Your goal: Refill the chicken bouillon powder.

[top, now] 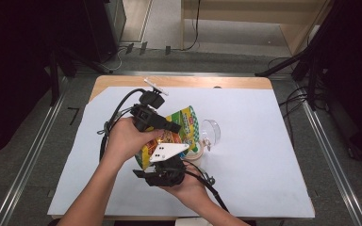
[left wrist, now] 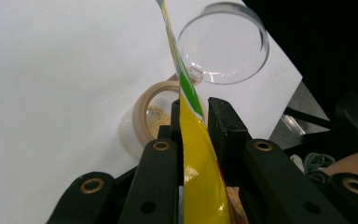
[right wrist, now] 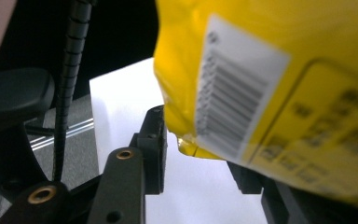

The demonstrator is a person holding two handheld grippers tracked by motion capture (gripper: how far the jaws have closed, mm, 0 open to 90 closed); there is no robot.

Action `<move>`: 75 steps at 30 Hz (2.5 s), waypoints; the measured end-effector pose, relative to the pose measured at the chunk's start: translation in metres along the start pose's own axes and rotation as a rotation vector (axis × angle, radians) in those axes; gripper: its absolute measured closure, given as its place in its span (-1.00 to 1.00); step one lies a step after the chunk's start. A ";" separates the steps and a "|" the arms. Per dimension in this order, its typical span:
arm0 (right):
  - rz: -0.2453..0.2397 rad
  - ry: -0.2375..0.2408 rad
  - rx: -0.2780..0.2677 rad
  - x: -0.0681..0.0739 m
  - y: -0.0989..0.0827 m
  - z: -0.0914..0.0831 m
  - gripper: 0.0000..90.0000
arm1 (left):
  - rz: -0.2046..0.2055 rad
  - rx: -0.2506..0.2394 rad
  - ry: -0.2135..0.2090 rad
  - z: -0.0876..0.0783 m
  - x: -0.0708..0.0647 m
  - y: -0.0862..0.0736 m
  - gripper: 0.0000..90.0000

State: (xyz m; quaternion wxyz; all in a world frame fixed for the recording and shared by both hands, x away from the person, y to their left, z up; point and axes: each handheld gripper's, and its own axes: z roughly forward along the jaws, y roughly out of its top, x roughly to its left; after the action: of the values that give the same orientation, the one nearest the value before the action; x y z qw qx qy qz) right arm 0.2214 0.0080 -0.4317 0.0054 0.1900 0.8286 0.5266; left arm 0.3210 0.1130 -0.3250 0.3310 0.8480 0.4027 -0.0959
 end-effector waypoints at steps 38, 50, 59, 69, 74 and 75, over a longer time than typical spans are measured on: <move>0.020 -0.006 -0.009 0.000 -0.013 -0.001 0.56 | 0.044 -0.024 -0.043 0.007 -0.012 -0.010 0.75; 0.024 0.006 0.014 -0.001 -0.010 -0.001 0.56 | 0.034 -0.031 -0.047 0.005 -0.006 -0.010 0.74; 0.027 0.010 0.015 -0.002 -0.007 -0.002 0.54 | 0.012 -0.040 -0.031 0.005 -0.002 -0.009 0.77; 0.046 0.012 0.019 -0.001 -0.005 -0.002 0.54 | 0.006 -0.046 -0.041 0.003 -0.001 -0.009 0.74; 0.052 0.011 0.015 0.000 -0.005 -0.002 0.54 | 0.007 -0.050 -0.035 0.003 -0.002 -0.009 0.73; 0.052 0.010 0.015 0.000 -0.004 -0.002 0.54 | 0.007 -0.051 -0.034 0.003 -0.002 -0.009 0.73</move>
State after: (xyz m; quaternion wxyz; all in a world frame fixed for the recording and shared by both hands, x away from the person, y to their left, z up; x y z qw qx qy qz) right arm 0.2197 0.0046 -0.4348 -0.0137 0.2087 0.8272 0.5215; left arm 0.3132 0.1139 -0.3302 0.3596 0.8390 0.3962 -0.0991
